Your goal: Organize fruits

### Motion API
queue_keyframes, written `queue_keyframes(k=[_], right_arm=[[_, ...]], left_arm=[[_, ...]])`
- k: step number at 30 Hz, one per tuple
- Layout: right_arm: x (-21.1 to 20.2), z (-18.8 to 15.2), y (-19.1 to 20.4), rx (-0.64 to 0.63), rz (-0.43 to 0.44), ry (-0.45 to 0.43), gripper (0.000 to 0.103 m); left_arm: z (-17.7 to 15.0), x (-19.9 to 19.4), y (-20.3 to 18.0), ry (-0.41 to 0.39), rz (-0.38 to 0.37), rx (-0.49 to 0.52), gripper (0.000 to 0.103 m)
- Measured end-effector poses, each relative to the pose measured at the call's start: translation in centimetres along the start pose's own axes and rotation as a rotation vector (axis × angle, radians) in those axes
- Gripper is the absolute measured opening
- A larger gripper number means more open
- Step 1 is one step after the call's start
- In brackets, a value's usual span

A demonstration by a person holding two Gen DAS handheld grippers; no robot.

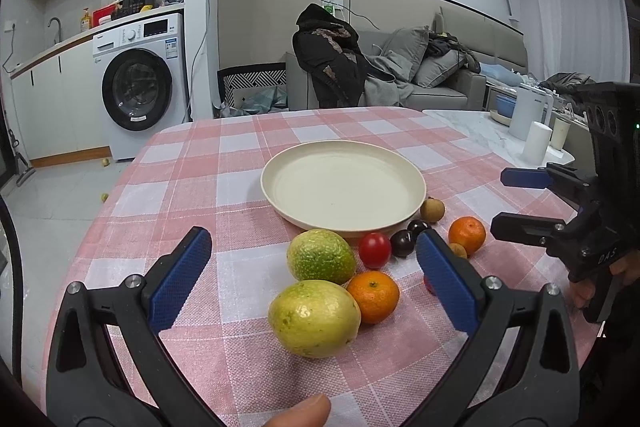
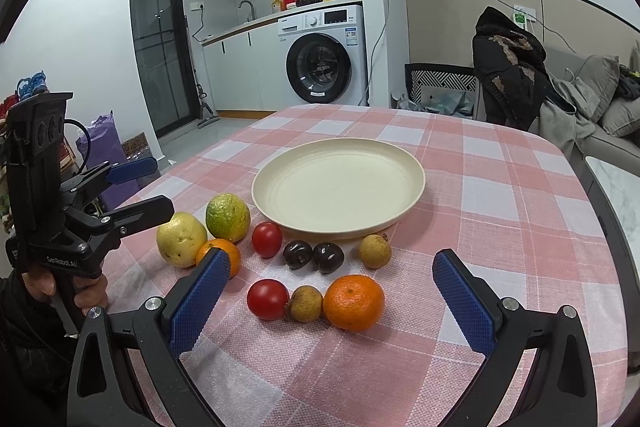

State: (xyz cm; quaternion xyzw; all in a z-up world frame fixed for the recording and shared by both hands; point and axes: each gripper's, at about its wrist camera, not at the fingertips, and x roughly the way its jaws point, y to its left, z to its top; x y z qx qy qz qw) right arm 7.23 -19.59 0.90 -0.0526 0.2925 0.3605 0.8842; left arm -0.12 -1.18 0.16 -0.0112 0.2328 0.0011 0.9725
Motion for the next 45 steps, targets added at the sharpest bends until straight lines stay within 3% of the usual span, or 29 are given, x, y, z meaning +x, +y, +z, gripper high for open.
queue_keyframes(k=[26,38,45], right_arm=[[-0.2,0.1,0.2,-0.011,-0.025,0.008,0.103],[0.6,0.2,-0.6,0.026,-0.039,0.05,0.103],[1.1,0.3,-0.9,0.032,-0.042,0.083,0.103]], left_arm=[[0.1,-0.3,0.2,0.005,0.002,-0.006,0.102],[0.0,1.1,2.6,0.067,-0.006,-0.113,0.102],[0.3,1.5,2.0,0.074,0.016,-0.07,0.102]])
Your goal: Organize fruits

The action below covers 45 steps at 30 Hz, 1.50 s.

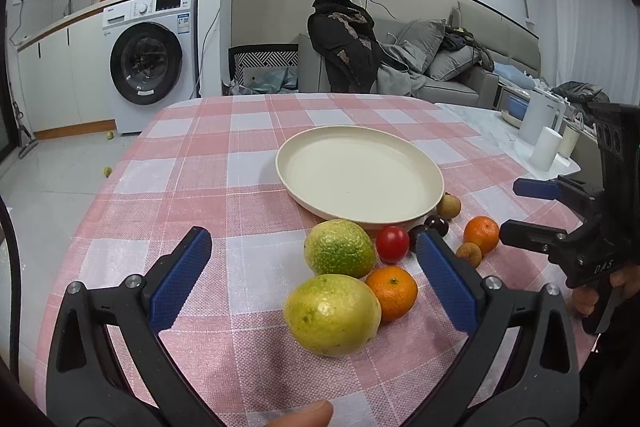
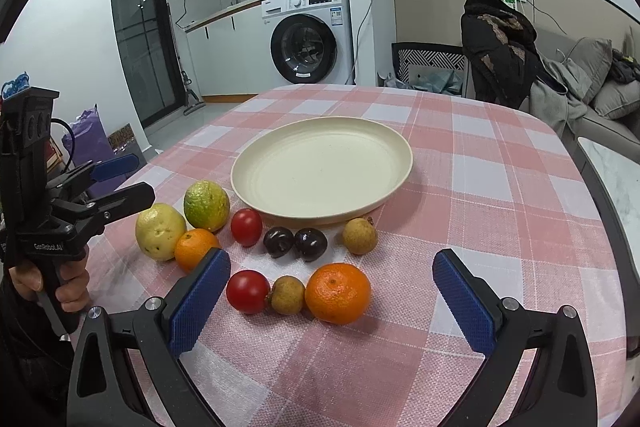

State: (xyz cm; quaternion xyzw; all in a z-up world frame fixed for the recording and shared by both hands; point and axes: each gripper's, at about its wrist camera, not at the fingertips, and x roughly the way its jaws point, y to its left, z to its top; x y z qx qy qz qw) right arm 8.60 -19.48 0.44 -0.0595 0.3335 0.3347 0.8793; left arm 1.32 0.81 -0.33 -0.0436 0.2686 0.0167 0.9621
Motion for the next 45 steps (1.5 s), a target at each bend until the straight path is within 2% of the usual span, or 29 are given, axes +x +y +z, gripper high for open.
queue_keyframes(k=[7,11,22,25,37,38,39,41,45], right_arm=[[0.4,0.1,-0.2,-0.007,-0.034,0.051,0.103],[1.0,-0.2,-0.8,-0.011,-0.051,0.106,0.103],[2.8,-1.6,-2.6,0.009,-0.123,0.265,0.103],[3.5,-2.1,-2.9,0.02,-0.12,0.299,0.103],[4.0,-2.1,-2.5,0.0,-0.128,0.318,0.103],[4.0,-2.1,-2.5,0.0,-0.13,0.314,0.102],[3.9,-2.0,-2.4,0.001,-0.124,0.305,0.097],[3.8,-1.8,-2.1,-0.005,-0.108,0.292,0.089],[3.9,-1.4,-1.3,-0.025,-0.078,0.28,0.078]], left_arm=[[0.1,0.0,-0.4,0.022,0.008,0.022,0.102],[0.0,0.2,-0.2,0.065,-0.015,0.015,0.102],[-1.4,1.6,-0.4,0.163,0.02,0.076,0.102],[-1.7,2.0,-0.3,0.199,0.031,0.081,0.102],[-2.1,3.3,0.1,0.271,0.012,0.058,0.102],[-2.1,3.4,0.0,0.274,0.004,0.057,0.1],[-2.0,3.5,0.0,0.273,-0.008,0.053,0.097],[-2.0,3.5,-0.1,0.277,-0.041,0.052,0.081],[-2.0,3.3,-0.2,0.279,-0.091,0.045,0.068]])
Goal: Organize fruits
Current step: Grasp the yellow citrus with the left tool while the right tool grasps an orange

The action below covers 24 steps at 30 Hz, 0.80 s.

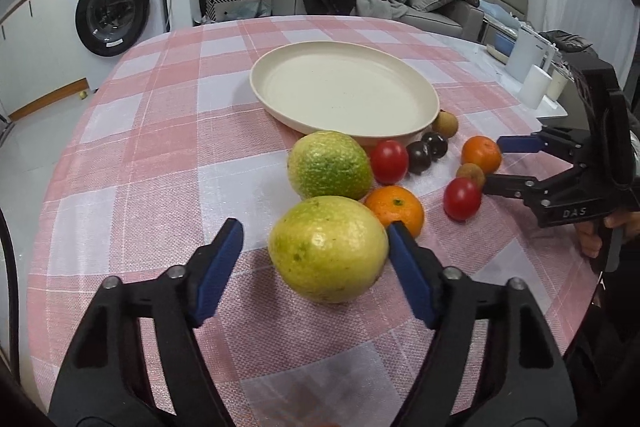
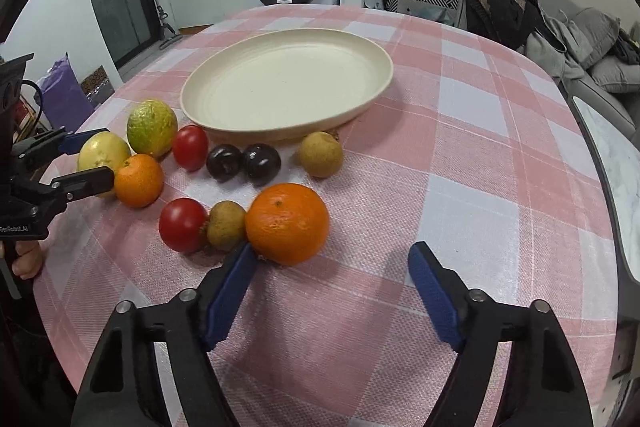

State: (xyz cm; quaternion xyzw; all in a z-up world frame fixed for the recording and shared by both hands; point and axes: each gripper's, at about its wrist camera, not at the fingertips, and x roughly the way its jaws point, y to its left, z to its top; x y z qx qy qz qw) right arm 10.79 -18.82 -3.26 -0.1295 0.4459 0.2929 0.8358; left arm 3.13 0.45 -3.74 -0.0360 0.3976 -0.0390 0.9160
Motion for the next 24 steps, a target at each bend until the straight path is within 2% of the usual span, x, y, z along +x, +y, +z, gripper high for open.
queue_keyframes(k=[5,14,24], right_arm=[[0.4,0.5,0.7,-0.021,0.003,-0.008,0.071],[0.3,0.8,1.7,-0.045,0.035,-0.024,0.041],[-0.8,0.5,1.5,-0.023,0.023,-0.07,0.041]], left_arm=[[-0.1,-0.2,-0.6,-0.014,-0.009,0.022,0.057],[-0.2,-0.4,-0.4,-0.021,-0.019,0.012,0.057],[-0.1,-1.9,-0.1,-0.085,-0.031,0.0,0.057]])
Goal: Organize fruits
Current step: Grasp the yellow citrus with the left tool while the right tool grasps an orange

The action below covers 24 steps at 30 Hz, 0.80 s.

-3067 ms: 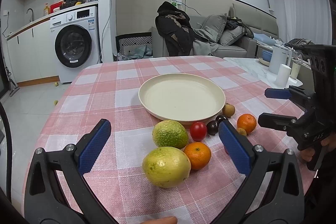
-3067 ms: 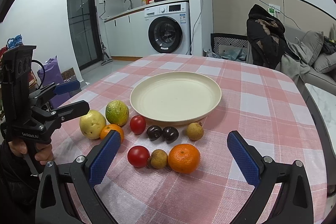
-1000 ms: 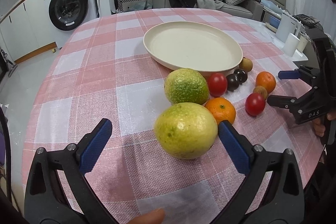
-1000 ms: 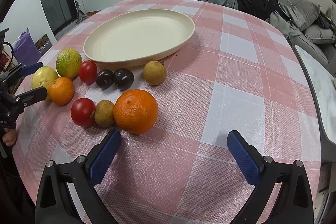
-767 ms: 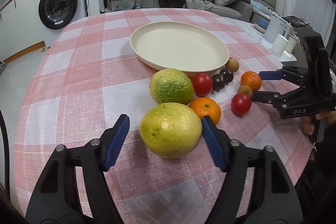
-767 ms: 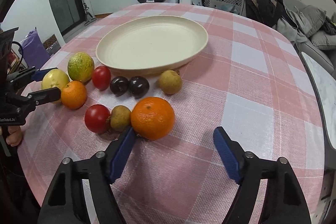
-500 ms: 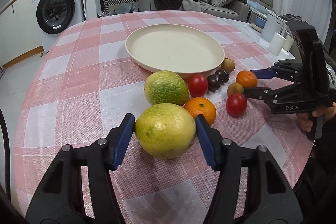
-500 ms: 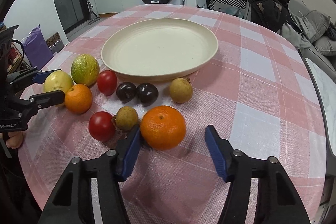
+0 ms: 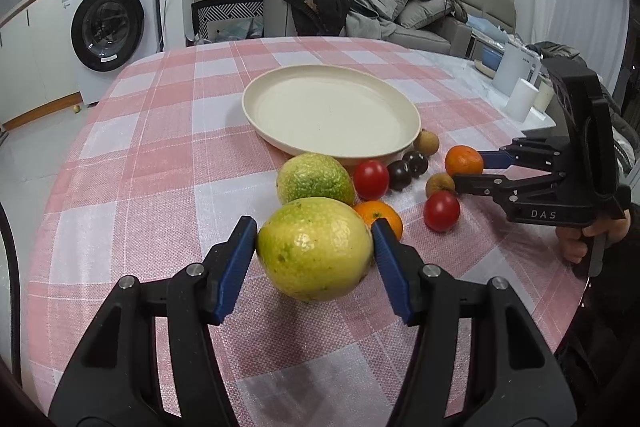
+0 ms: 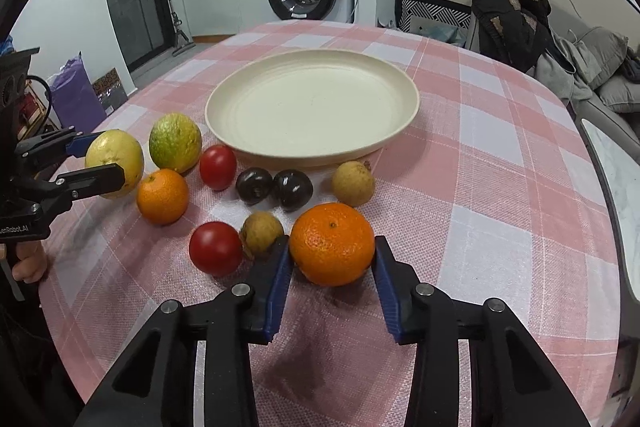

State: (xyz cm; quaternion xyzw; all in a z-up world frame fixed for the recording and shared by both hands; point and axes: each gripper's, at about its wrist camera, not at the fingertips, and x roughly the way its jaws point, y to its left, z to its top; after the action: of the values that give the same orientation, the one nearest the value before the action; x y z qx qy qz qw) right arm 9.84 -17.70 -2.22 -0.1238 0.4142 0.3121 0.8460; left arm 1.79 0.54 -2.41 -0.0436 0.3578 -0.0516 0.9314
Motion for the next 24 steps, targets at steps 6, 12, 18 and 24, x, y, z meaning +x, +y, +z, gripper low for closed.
queue_keyframes(k=[6,12,18,24], right_arm=[[-1.1,0.2,-0.3,0.036,-0.006,-0.071,0.041],[-1.7,0.8,-0.3,0.051,0.0,-0.11,0.041],[-2.0,1.8,-0.5,0.06,0.002,-0.138,0.041],[-1.8,3.5,-0.9,0.08,0.033,-0.15,0.041]], left_arm=[[1.0,-0.6,0.2,-0.043,0.03,-0.014,0.057],[2.2,-0.9,0.0,-0.079,0.05,-0.027,0.057],[4.0,-0.3,-0.7,-0.108,0.049,-0.01,0.057],[5.5,1.1,-1.3,-0.116,0.059,0.005,0.057]])
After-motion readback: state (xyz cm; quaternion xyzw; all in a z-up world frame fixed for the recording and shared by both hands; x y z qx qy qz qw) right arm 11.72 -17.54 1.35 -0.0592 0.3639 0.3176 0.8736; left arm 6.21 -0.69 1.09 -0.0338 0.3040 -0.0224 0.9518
